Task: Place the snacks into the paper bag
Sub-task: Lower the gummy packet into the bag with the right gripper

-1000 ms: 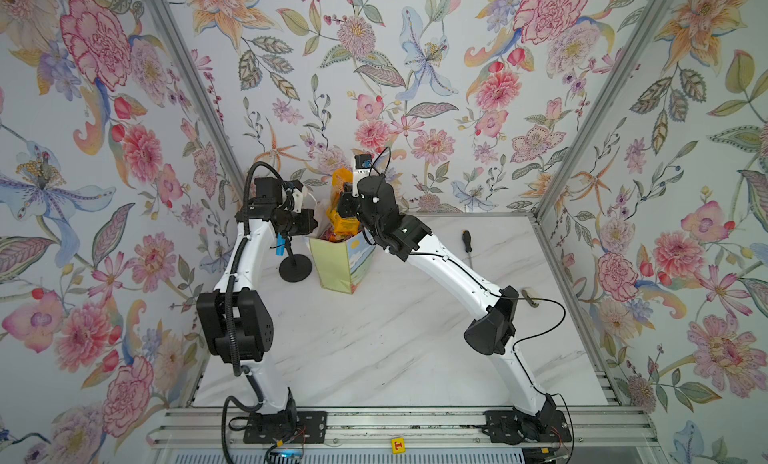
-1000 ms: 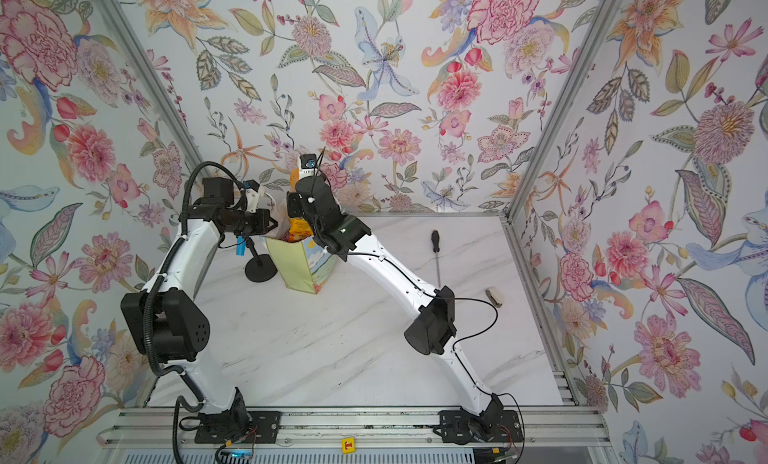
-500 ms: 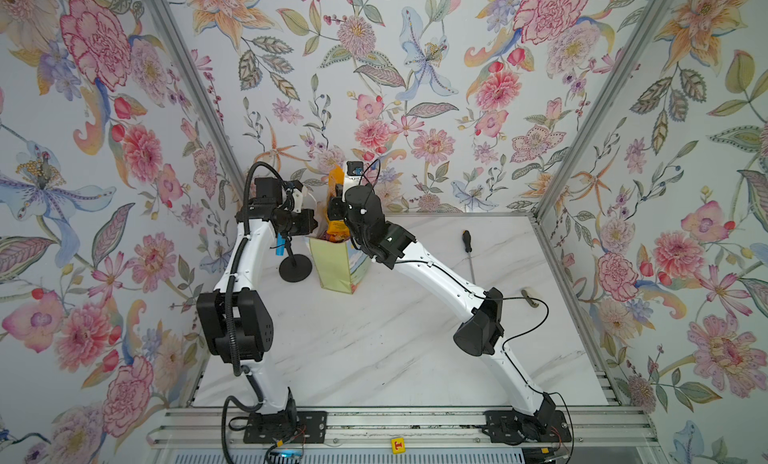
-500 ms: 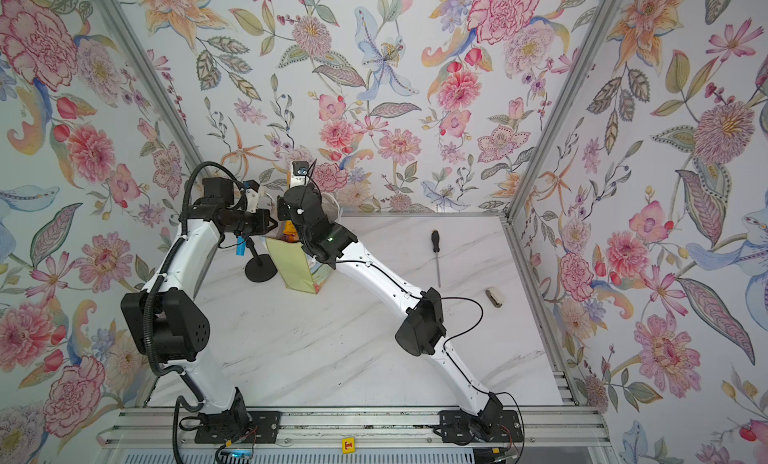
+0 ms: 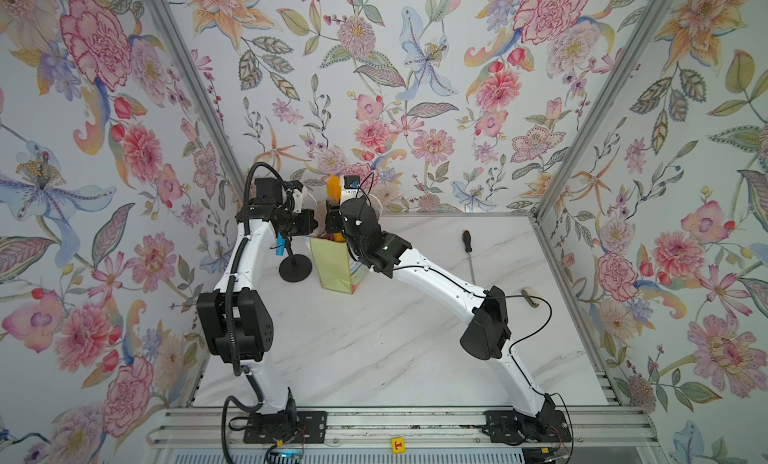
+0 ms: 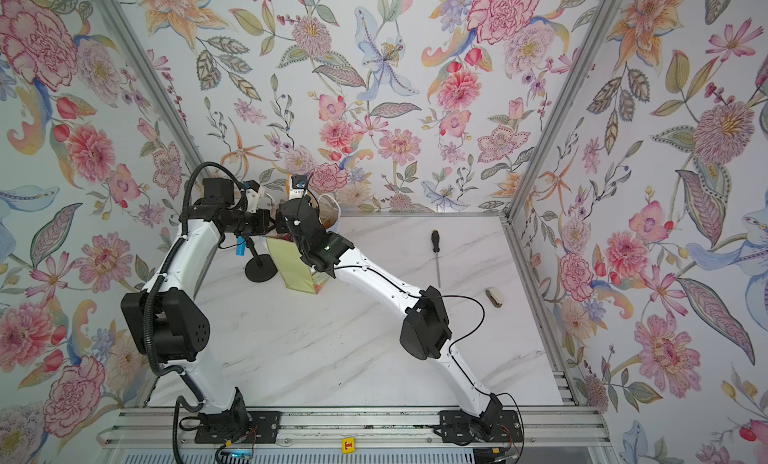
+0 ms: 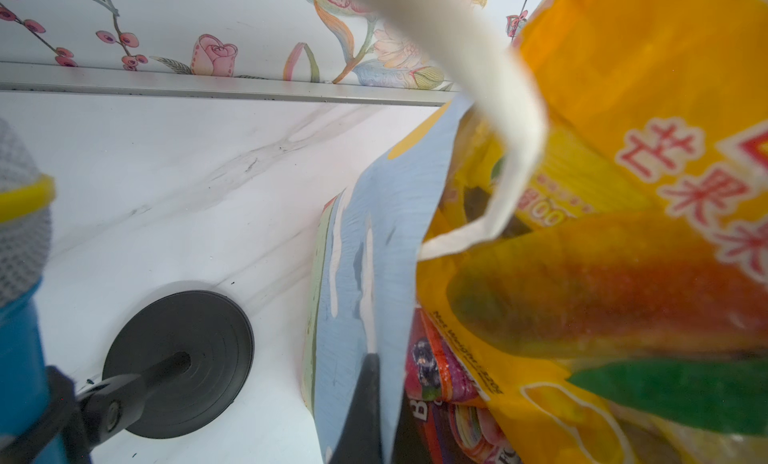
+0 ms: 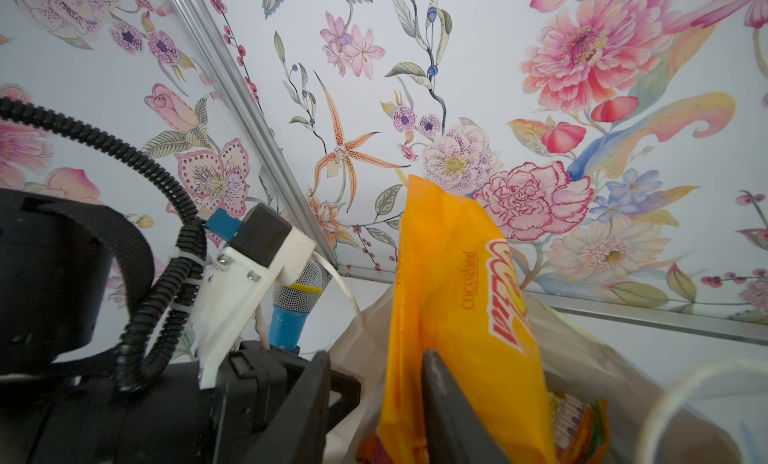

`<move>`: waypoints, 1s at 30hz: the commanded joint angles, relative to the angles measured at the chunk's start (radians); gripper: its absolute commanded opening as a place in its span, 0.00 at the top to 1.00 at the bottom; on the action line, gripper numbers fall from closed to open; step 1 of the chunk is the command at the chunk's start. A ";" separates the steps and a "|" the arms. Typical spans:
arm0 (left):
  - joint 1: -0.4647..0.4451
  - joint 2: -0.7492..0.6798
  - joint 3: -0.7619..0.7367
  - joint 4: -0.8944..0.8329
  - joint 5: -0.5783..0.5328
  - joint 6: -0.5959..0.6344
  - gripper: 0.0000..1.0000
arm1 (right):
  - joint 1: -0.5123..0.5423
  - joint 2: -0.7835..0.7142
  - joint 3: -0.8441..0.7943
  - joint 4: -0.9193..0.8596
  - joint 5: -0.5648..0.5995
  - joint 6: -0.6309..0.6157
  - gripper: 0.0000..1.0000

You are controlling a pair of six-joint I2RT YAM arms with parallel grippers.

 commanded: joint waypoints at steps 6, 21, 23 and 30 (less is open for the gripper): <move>0.014 -0.053 0.003 0.032 0.025 -0.009 0.97 | -0.053 -0.118 -0.010 -0.021 -0.032 -0.067 0.52; 0.013 -0.050 0.005 0.031 0.019 -0.009 0.97 | -0.109 0.045 0.170 -0.287 -0.369 -0.006 0.51; 0.014 -0.050 0.005 0.030 0.019 -0.009 0.97 | -0.112 0.062 0.169 -0.299 -0.389 0.004 0.52; 0.013 -0.050 0.004 0.031 0.019 -0.009 0.97 | -0.118 0.114 0.160 -0.355 -0.413 0.056 0.71</move>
